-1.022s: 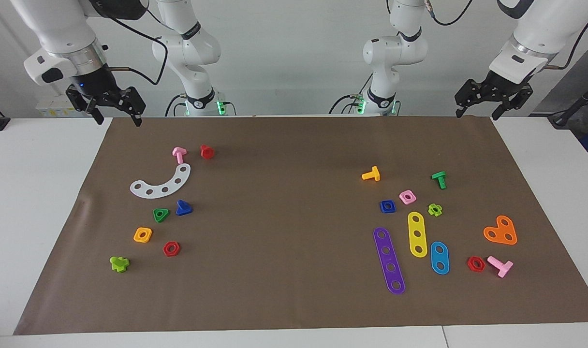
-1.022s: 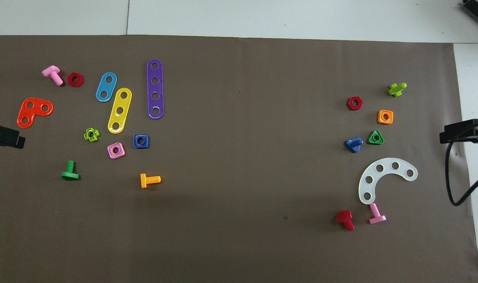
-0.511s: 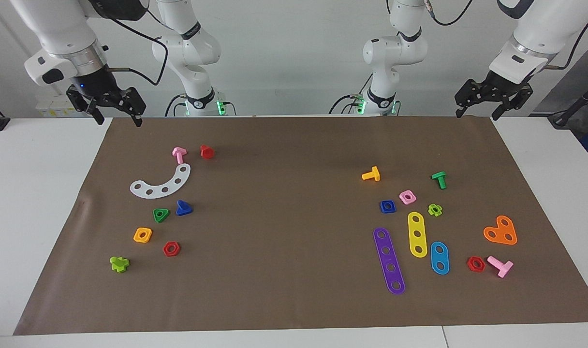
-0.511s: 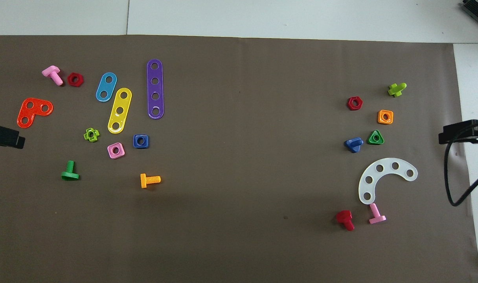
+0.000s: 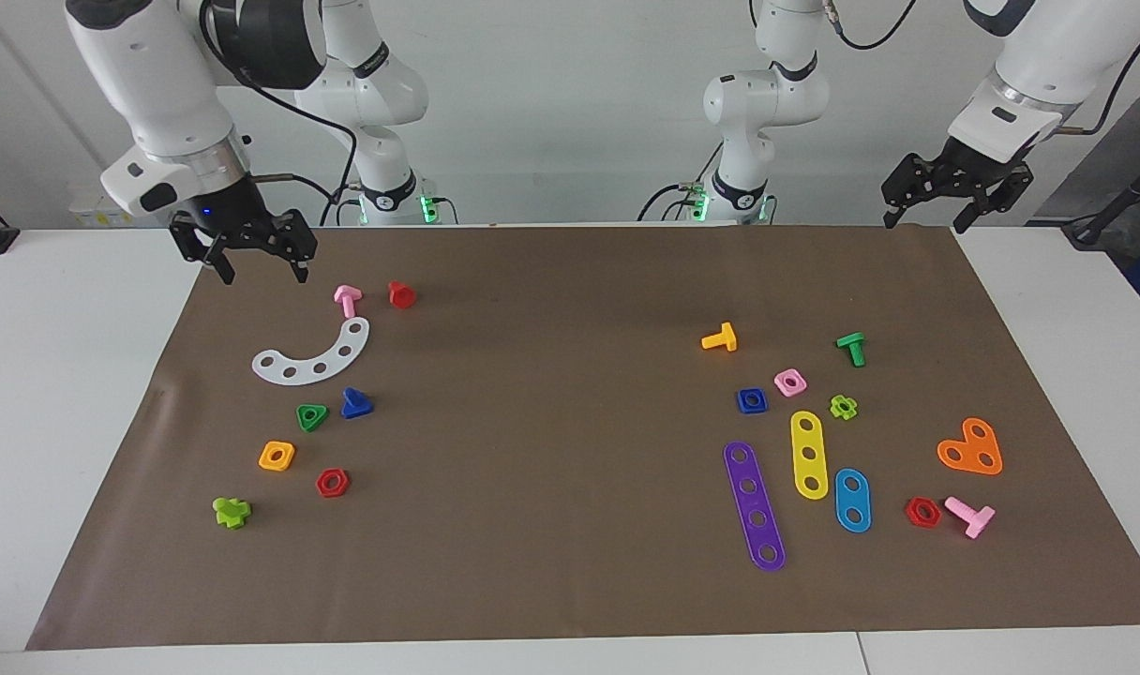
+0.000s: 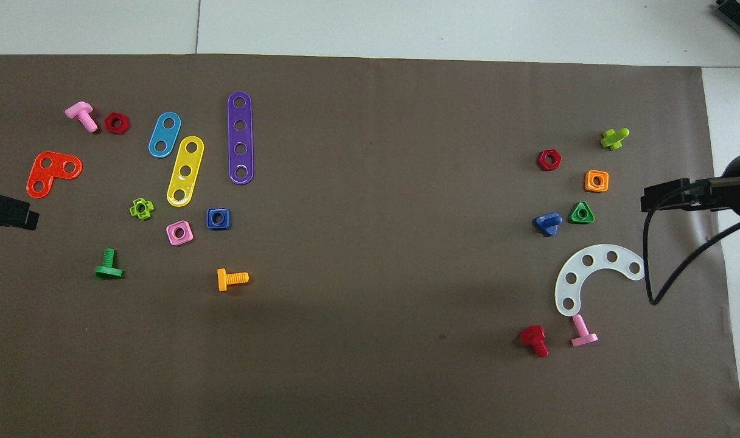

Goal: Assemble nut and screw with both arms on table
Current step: 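Reach the right gripper down to the blue bolt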

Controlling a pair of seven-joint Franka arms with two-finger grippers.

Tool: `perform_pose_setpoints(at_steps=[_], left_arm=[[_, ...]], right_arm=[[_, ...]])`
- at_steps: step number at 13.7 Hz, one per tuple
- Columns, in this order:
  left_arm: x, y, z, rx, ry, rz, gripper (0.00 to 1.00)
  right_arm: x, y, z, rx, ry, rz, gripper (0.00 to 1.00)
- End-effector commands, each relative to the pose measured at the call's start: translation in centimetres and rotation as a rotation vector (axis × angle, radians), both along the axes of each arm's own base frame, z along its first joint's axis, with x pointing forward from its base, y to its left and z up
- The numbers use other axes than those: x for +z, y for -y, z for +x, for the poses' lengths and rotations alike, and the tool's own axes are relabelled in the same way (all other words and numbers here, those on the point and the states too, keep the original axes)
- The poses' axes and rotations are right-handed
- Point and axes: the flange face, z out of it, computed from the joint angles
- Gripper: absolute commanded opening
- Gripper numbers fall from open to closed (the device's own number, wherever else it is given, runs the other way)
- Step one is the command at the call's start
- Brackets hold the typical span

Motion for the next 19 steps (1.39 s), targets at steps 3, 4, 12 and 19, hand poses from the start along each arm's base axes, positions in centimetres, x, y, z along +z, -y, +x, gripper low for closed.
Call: perform_pose_setpoints(at_steps=[3, 4, 12, 19], left_arm=[[0.1, -0.3, -0.6, 0.002, -0.006, -0.008, 1.0], [0.0, -0.2, -0.6, 0.002, -0.009, -0.01, 1.0], [0.1, -0.2, -0.6, 0.002, -0.006, -0.01, 1.0], [0.1, -0.2, -0.6, 0.002, -0.006, -0.01, 1.0]], right_arm=[[-9.4, -0.8, 0.3, 0.085, 0.001, 0.01, 1.0], [-11.1, -1.0, 0.2, 0.091, 0.007, 0.01, 1.0], [-21.0, -1.4, 1.2, 0.126, 0.039, 0.062, 1.0], [-25.5, -2.2, 1.3, 0.141, 0.081, 0.05, 1.0]])
